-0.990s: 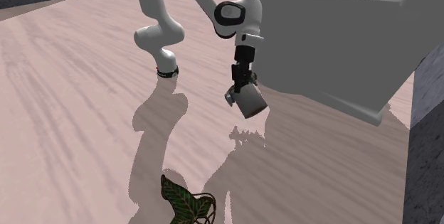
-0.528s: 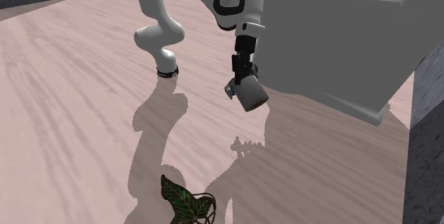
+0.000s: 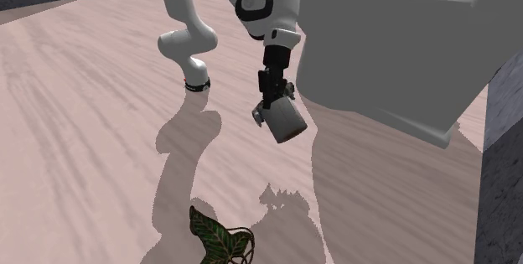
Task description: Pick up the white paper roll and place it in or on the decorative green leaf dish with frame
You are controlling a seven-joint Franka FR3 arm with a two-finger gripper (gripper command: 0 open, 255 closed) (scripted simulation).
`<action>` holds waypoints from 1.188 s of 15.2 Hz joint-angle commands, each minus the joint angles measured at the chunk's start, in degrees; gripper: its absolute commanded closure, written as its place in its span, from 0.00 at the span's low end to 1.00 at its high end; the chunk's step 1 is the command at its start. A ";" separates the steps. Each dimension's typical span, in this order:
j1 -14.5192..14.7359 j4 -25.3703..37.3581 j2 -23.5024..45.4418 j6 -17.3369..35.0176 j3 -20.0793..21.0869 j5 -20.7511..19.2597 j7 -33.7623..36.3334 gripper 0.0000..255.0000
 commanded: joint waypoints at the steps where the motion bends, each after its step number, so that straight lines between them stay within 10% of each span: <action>1: -1.33 0.17 0.32 2.00 -1.94 -0.47 -2.34 1.00; 18: -11.32 14.65 13.33 13.00 -14.66 2.31 -24.37 1.00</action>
